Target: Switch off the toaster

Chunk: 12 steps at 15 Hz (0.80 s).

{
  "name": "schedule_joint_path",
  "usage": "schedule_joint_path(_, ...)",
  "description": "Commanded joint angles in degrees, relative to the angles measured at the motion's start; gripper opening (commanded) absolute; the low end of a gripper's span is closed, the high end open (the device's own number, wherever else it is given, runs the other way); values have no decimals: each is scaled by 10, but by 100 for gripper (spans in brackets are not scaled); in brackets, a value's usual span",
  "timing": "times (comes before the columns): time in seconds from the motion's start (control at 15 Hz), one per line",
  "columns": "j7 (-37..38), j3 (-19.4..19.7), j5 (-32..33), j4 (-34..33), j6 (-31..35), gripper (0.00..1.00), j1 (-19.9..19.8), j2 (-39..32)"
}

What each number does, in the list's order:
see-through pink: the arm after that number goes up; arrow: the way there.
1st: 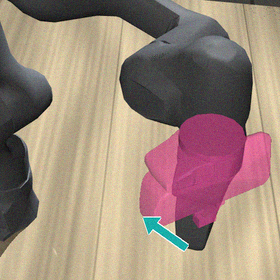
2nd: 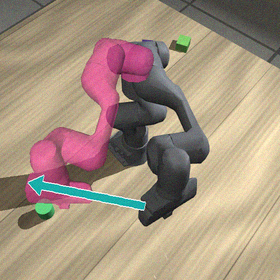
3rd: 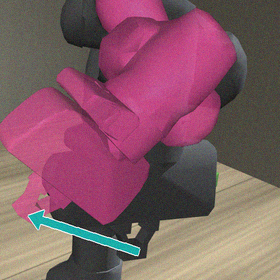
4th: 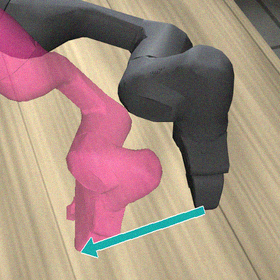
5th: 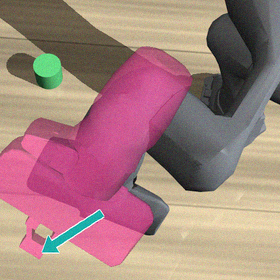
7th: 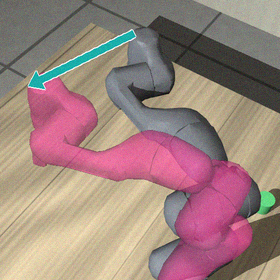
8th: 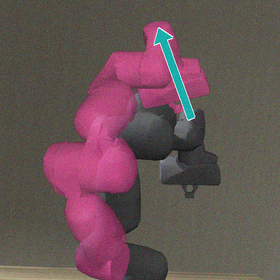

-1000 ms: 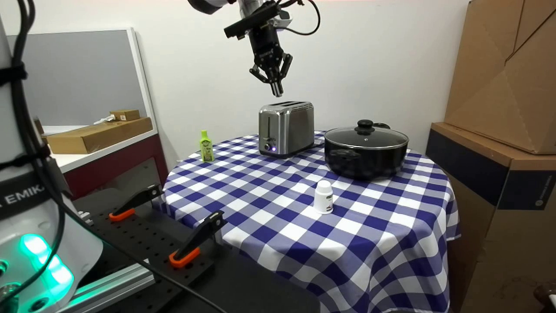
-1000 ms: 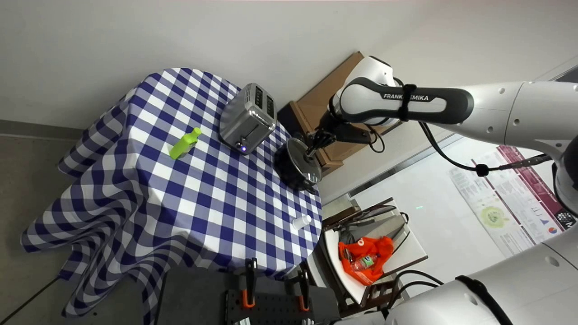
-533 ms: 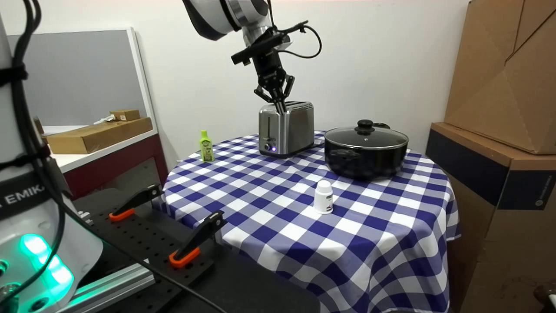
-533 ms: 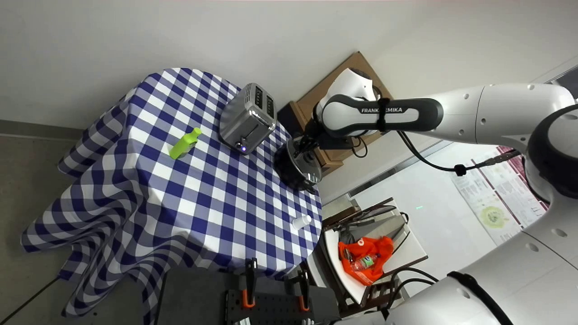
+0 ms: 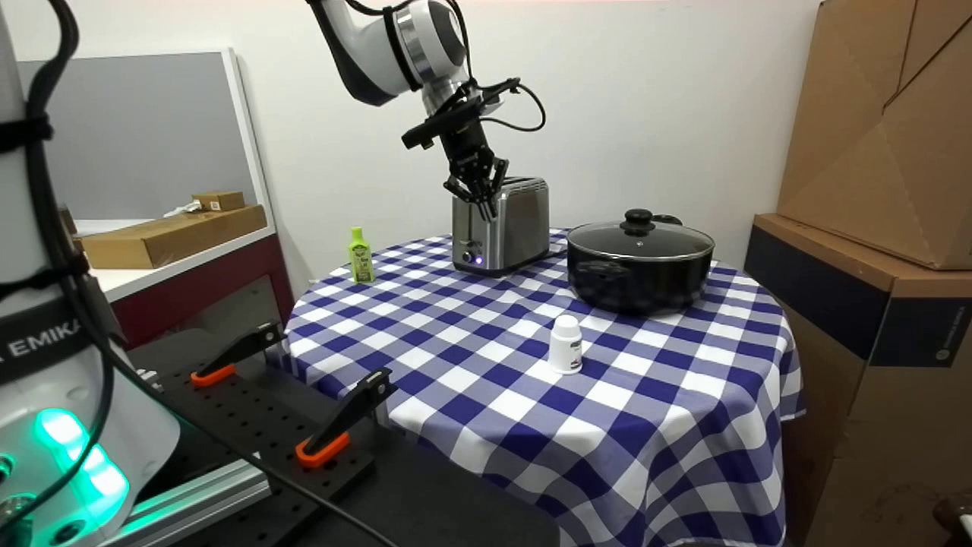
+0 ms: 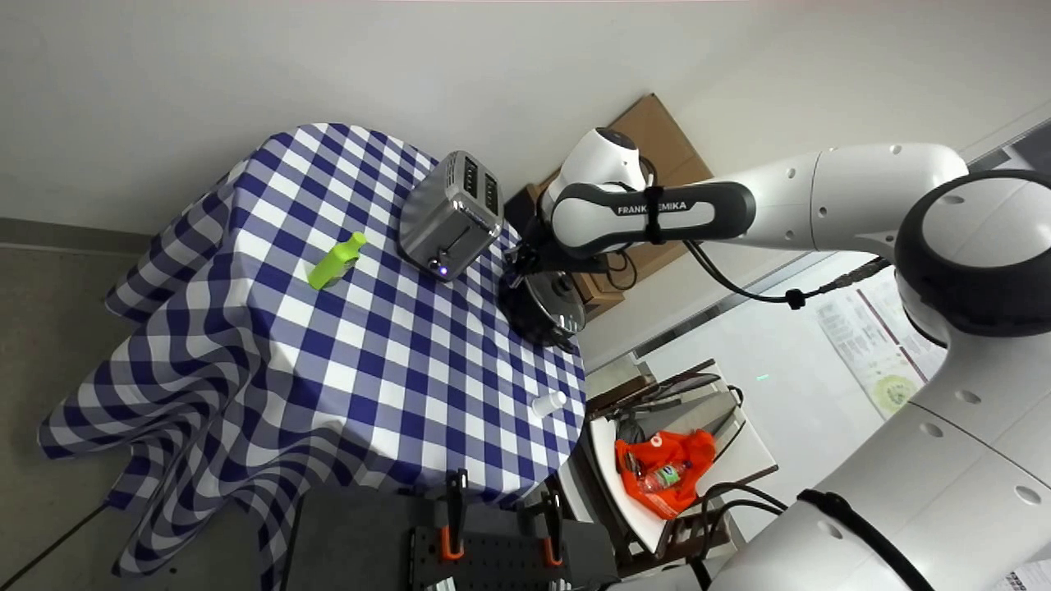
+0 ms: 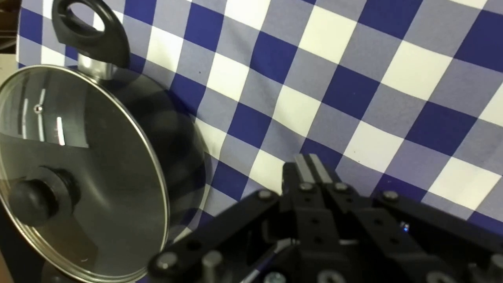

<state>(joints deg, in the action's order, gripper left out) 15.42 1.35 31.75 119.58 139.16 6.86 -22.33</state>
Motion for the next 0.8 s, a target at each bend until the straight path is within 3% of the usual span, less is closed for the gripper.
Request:
schedule_joint_path(0.0, 45, 14, 0, -38, 6, 0, 28, -44)
schedule_joint_path(0.73, 92, 32, -5, -84, 34, 0, 80, -134)
